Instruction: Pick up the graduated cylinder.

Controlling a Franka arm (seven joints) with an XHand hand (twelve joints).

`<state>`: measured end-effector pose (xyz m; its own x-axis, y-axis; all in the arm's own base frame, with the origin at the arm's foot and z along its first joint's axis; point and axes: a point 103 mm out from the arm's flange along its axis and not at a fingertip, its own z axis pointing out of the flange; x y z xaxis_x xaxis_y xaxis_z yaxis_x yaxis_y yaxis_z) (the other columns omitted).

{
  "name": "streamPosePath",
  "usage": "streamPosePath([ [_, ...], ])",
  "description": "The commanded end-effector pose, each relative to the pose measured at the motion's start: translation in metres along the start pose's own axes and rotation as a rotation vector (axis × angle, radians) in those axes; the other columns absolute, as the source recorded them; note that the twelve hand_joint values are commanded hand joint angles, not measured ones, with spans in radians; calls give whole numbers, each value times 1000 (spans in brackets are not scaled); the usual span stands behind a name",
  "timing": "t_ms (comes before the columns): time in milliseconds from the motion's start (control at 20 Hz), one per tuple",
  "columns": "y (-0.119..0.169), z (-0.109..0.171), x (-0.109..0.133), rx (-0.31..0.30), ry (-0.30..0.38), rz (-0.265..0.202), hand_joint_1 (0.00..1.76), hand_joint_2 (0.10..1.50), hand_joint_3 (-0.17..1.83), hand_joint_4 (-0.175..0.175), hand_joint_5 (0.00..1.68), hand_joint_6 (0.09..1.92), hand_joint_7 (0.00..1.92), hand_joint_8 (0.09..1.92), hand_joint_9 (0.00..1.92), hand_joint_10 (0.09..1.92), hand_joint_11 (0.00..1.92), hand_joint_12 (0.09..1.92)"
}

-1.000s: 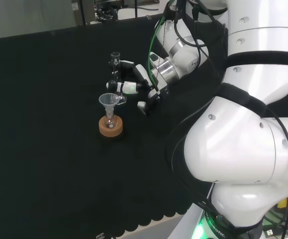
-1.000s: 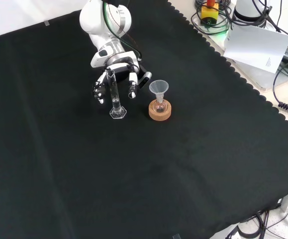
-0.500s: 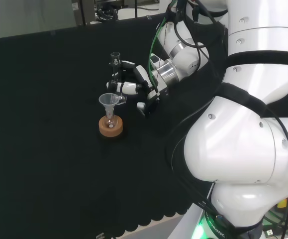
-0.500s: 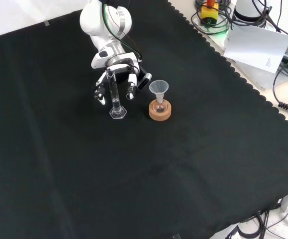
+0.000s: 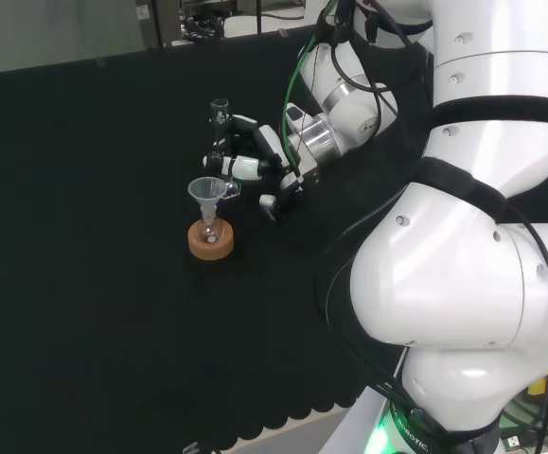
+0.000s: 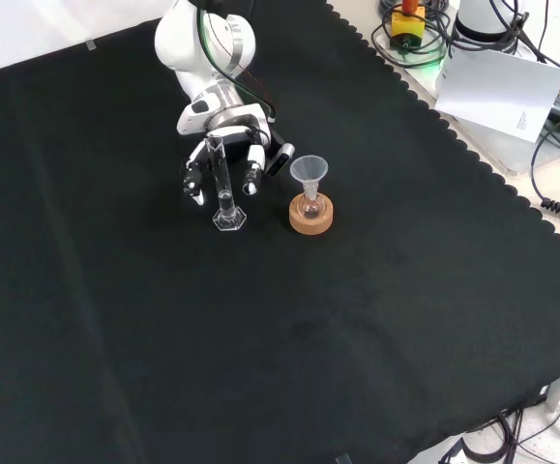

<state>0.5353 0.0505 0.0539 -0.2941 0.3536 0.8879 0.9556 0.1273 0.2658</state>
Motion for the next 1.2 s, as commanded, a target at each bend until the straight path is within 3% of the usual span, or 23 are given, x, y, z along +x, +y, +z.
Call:
streamPosePath([
  [50, 2, -3, 1, -3, -5, 3, 1055, 751, 590, 6, 558, 482, 660, 571, 939, 333, 676, 1125],
  [1200, 3, -3, 3, -2, -13, 6, 1067, 836, 606, 13, 618, 605, 735, 581, 1004, 310, 750, 1100],
])
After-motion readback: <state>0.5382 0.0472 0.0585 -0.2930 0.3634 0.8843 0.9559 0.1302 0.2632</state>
